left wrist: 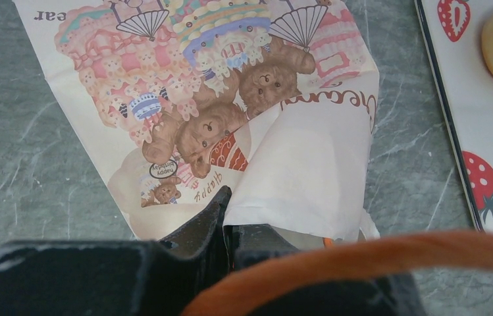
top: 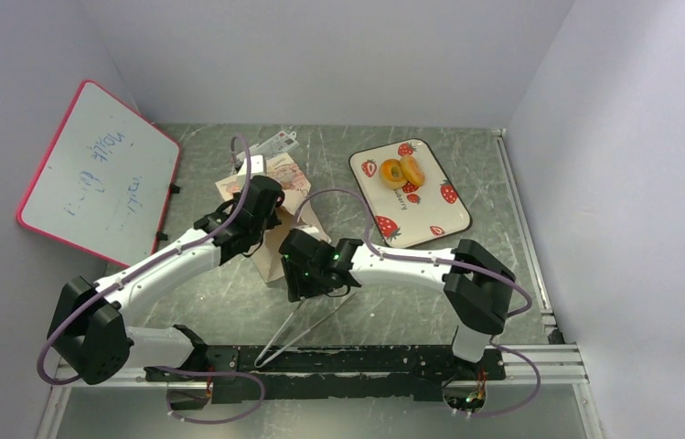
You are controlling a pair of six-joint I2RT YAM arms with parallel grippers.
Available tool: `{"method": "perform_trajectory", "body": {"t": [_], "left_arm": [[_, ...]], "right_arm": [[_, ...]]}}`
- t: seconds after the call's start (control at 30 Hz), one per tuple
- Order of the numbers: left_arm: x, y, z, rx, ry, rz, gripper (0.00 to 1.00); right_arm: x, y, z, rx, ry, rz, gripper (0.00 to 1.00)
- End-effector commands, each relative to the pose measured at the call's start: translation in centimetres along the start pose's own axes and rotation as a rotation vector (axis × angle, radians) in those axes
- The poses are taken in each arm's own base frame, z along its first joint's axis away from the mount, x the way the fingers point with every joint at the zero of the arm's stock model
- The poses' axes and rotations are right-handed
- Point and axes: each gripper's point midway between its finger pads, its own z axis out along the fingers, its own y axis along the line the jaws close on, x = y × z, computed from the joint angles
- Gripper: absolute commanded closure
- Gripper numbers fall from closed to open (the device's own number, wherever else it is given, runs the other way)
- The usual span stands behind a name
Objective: Take the fake bread out of the paper bag
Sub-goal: Pick up the clamp at the center of the board.
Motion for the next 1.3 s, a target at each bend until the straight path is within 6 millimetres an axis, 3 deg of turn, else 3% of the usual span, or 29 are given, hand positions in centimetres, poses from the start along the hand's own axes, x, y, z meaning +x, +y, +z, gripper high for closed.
{"method": "perform_trajectory", "body": {"t": [0.0, 0.47, 0.63, 0.8, 1.0, 1.27], "left_arm": [[0.2, 0.6, -0.1, 0.000, 0.012, 0.007, 0.93], [0.6, 1.0, 0.0, 0.000, 0.020, -0.007, 0.93], [0.6, 1.4, -0.1, -0.006, 0.021, -0.008, 0.93], [0.5, 1.6, -0.1, -0.011, 0.017, -0.023, 0.93], [0.6, 1.9, -0.3, -0.029, 0.021, -0.059, 0.93], [-0.4, 2.2, -0.9, -0.074, 0.001, -0.093, 0.93]], "right_arm": [[0.0, 0.3, -0.1, 0.020, -0.010, 0.011, 0.46], [1.3, -0.3, 3.4, 0.054, 0.041, -0.010, 0.47], [1.5, -0.7, 4.1, 0.076, 0.050, -0.023, 0.54], [2.2, -1.8, 3.0, 0.099, 0.053, -0.016, 0.67], [2.7, -3.0, 1.2, 0.118, 0.046, -0.019, 0.72], [2.0, -4.1, -1.7, 0.146, 0.009, -0.089, 0.81]]}}
